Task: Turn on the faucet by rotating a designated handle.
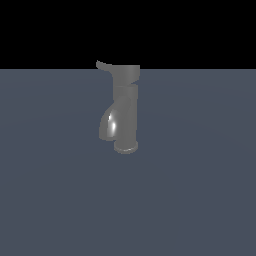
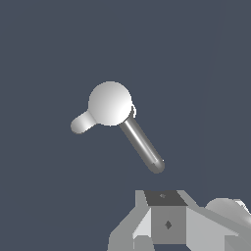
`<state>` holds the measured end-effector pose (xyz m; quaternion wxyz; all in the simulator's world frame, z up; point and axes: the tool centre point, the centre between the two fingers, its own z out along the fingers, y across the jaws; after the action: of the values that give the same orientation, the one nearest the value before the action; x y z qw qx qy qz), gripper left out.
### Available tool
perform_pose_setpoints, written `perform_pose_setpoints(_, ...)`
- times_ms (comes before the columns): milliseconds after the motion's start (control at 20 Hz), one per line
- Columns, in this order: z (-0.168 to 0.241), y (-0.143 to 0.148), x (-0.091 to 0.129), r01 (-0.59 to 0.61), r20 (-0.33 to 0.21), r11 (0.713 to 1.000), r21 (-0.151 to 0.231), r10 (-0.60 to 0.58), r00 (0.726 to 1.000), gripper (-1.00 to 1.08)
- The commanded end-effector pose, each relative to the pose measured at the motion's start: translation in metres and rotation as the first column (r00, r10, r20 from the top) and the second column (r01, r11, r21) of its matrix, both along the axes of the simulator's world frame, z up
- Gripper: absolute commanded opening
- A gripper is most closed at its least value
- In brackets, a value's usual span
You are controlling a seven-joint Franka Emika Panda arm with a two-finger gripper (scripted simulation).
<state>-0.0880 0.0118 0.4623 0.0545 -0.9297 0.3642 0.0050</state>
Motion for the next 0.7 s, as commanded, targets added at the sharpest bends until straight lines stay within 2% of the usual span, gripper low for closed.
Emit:
perform_pose_setpoints(0,-0.008,0.003,0.013,0.064,-0.011,0.998,0.003,-0.064,0.998,-1.0)
perform_pose_setpoints(300,-0.03,0.011,0.043,0.215,-0.037,0.977,0.001,-0.215,0.976,-1.0)
perform_pose_setpoints(650,-0.058,0.021,0.076,0.383,-0.059,0.923,-0.016,-0.384,0.922,-1.0)
